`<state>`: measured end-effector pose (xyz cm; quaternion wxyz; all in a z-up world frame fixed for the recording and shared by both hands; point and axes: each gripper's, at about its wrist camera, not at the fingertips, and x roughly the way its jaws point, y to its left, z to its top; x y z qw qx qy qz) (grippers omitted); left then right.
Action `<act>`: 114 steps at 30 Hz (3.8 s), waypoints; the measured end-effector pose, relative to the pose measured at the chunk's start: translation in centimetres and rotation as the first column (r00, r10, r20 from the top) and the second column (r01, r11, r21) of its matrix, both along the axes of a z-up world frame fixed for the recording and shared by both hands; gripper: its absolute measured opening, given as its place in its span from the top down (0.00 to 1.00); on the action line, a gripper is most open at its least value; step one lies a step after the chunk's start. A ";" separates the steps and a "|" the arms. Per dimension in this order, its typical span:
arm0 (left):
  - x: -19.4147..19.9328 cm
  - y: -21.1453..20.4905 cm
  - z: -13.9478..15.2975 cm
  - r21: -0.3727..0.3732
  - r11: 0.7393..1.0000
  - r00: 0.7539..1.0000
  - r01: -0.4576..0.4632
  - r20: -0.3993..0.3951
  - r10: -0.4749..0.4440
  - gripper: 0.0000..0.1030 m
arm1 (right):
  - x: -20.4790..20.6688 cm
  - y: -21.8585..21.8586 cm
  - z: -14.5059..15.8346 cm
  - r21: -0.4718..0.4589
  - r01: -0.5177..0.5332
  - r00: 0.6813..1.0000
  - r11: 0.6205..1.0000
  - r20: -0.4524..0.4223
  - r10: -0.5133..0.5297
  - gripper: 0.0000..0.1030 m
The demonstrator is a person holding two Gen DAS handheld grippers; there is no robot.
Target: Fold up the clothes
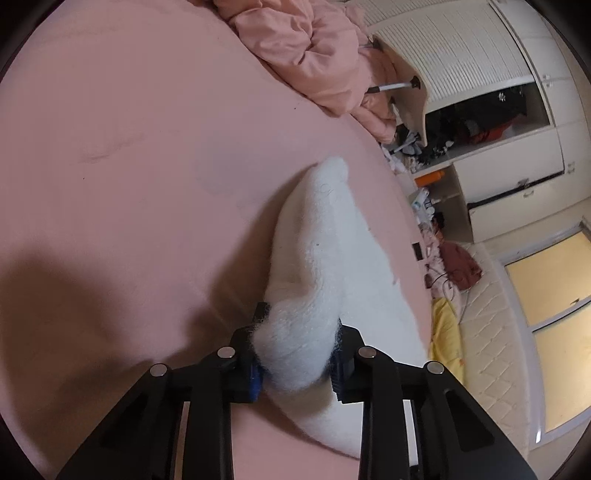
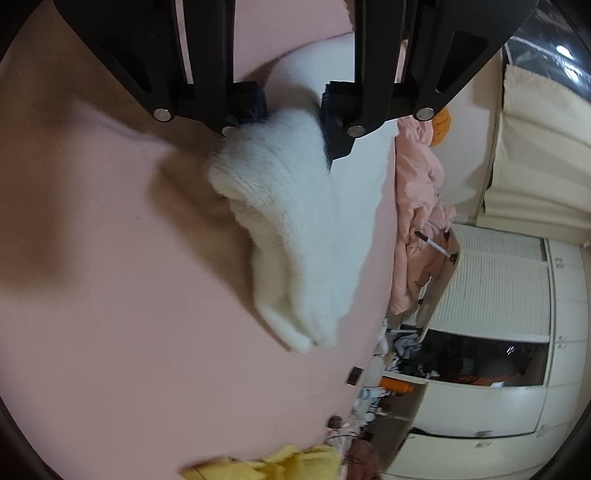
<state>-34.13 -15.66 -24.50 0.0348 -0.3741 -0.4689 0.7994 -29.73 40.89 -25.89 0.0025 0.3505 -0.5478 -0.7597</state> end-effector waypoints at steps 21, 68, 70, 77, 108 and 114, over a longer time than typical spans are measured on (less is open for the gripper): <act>8.6 -5.1 4.7 -0.368 0.926 0.981 -0.077 0.138 0.137 0.46 | 8.8 -0.6 3.2 0.490 -0.061 0.966 0.870 0.247 -0.071 0.45; 0.4 12.6 3.0 -0.850 0.464 0.968 0.249 0.203 -0.149 0.00 | -1.0 -15.8 6.2 0.952 -0.205 0.957 0.226 0.146 0.252 0.22; 0.3 11.9 2.0 -0.818 0.518 0.968 0.249 0.196 -0.156 0.00 | -1.5 -15.0 2.7 0.920 -0.292 0.944 0.263 0.233 0.235 0.13; 0.4 11.1 2.2 -0.790 0.562 0.970 0.245 0.202 -0.138 0.00 | -1.7 -15.0 3.9 0.907 -0.291 0.949 0.304 0.235 0.208 0.08; 5.9 3.2 5.8 -0.734 0.670 0.993 0.111 0.105 -0.049 0.00 | 7.3 -6.9 5.1 0.799 -0.250 0.968 0.546 0.214 0.129 0.01; 9.6 -3.4 3.4 -0.203 0.964 0.981 0.173 0.121 -0.150 0.00 | 8.6 -8.9 6.9 0.809 -0.218 0.975 0.546 0.161 0.151 0.01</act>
